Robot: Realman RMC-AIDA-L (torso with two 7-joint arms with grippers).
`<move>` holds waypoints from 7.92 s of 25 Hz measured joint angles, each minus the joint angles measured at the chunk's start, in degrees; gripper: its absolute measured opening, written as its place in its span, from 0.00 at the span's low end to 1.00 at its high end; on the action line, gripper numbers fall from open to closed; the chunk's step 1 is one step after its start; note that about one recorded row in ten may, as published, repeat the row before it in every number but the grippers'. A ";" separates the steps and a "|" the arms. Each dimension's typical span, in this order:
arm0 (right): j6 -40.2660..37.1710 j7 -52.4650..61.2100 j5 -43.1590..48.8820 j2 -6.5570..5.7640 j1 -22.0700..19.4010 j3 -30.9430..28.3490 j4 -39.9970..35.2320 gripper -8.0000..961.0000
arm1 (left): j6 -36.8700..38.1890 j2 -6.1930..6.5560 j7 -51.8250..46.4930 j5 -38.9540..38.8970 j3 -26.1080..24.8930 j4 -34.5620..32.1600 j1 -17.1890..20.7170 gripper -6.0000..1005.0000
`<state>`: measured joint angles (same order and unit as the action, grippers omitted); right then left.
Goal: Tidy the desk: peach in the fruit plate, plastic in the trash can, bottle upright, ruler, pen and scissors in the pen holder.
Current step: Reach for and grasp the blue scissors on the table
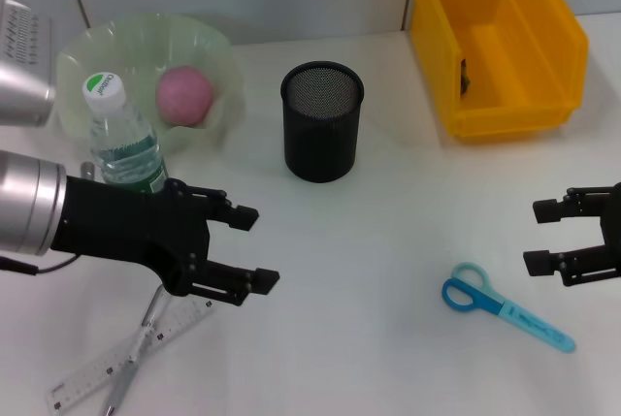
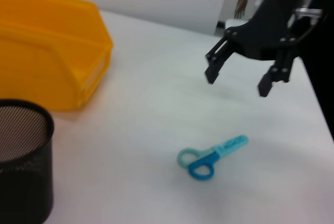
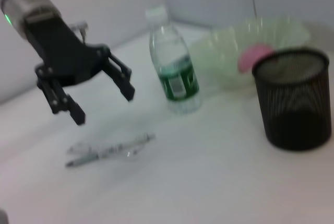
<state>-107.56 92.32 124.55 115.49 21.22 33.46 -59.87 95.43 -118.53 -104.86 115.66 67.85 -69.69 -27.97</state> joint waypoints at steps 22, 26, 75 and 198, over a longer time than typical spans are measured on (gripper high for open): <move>-4.56 38.76 31.84 2.88 14.28 22.03 -15.22 0.86 | 1.12 0.07 9.74 -6.68 -5.10 12.69 -1.17 0.79; -2.75 44.10 34.27 3.55 15.29 28.19 -15.75 0.86 | 0.96 0.05 10.27 -6.74 -5.10 13.62 -1.37 0.79; 7.20 57.35 33.23 4.25 15.65 51.41 -12.91 0.86 | 0.63 0.40 18.81 -6.58 -9.93 23.46 0.08 0.79; 10.38 61.06 34.83 3.96 15.71 59.61 -10.08 0.31 | -0.27 0.41 19.35 -6.44 -9.93 23.46 0.11 0.78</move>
<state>-97.17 153.37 159.38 119.44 36.94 93.07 -69.96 95.16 -118.12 -85.51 109.22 57.92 -46.23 -27.86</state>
